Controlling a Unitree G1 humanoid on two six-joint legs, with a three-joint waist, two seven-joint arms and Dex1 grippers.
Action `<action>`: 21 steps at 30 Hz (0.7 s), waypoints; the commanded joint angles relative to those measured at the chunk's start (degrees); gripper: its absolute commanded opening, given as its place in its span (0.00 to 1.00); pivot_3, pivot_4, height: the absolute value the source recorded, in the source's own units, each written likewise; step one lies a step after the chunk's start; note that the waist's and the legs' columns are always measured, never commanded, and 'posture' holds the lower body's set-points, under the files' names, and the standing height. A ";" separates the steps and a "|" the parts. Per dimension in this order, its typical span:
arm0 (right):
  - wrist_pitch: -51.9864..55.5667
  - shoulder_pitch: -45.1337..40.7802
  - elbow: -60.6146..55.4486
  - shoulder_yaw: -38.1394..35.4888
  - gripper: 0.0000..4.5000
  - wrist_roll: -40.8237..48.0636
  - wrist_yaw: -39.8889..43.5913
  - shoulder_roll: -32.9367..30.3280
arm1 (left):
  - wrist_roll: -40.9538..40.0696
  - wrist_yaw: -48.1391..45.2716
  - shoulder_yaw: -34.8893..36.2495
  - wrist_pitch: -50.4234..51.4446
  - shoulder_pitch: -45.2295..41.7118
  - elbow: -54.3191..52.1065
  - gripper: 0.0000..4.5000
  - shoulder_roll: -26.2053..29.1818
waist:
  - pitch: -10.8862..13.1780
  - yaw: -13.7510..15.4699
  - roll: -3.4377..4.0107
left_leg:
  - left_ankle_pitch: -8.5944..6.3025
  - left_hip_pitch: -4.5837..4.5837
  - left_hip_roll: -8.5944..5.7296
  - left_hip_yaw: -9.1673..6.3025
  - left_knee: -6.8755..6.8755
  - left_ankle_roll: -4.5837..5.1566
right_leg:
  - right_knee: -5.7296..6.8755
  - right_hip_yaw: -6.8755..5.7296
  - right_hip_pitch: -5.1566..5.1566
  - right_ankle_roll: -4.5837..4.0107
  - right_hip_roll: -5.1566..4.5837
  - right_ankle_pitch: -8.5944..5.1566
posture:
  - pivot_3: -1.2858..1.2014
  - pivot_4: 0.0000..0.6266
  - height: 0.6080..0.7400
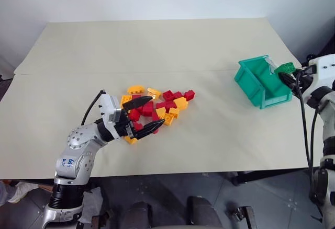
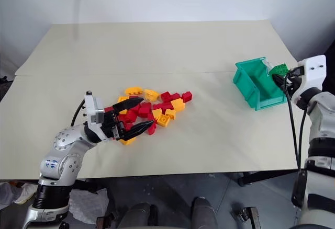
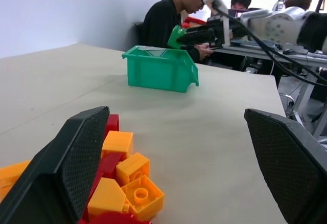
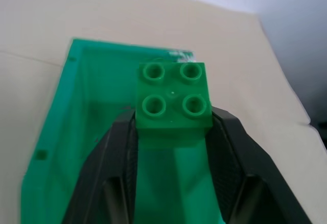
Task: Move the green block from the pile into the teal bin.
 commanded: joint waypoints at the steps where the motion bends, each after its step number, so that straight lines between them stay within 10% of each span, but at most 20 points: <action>1: -2.75 -2.81 4.20 0.16 0.55 -0.79 0.65 -1.05 | 0.24 0.57 1.46 -1.37 0.46 -1.39 1.00 0.79 | 0.00 0.01 0.00 | 0.00 0.00 0.00 0.01 0.00 0.00 | -0.01 0.00 0.00 0.00 0.00 0.00 | 0.52 0.24 1.00; 7: -7.22 -4.43 7.98 -0.24 0.99 -1.14 1.48 -1.90 | 0.56 0.74 2.64 -2.40 1.34 -1.11 1.00 2.10 | 0.01 0.07 0.01 | 0.00 -0.04 -0.01 0.00 0.01 0.00 | -0.06 0.00 0.01 0.00 -0.01 0.00 | 0.52 0.24 1.00; 15: -10.45 3.35 -9.84 -3.79 0.99 12.35 24.94 -0.67 | 6.27 -2.11 4.53 -9.80 5.16 2.83 1.00 7.32 | 0.05 0.04 0.10 | -0.01 -0.03 0.03 -0.01 -0.04 -0.01 | -0.09 -0.03 0.01 0.01 0.04 0.00 | 0.52 0.24 1.00; 21: -1.33 27.66 -42.73 -1.55 0.99 20.23 29.84 1.35 | 8.40 -6.06 7.85 -16.73 9.95 6.50 1.00 12.61 | 0.06 0.75 0.12 | -0.10 -0.03 0.14 -0.24 -0.07 -0.13 | 0.01 -0.26 0.02 0.00 0.08 0.00 | 0.52 0.24 1.00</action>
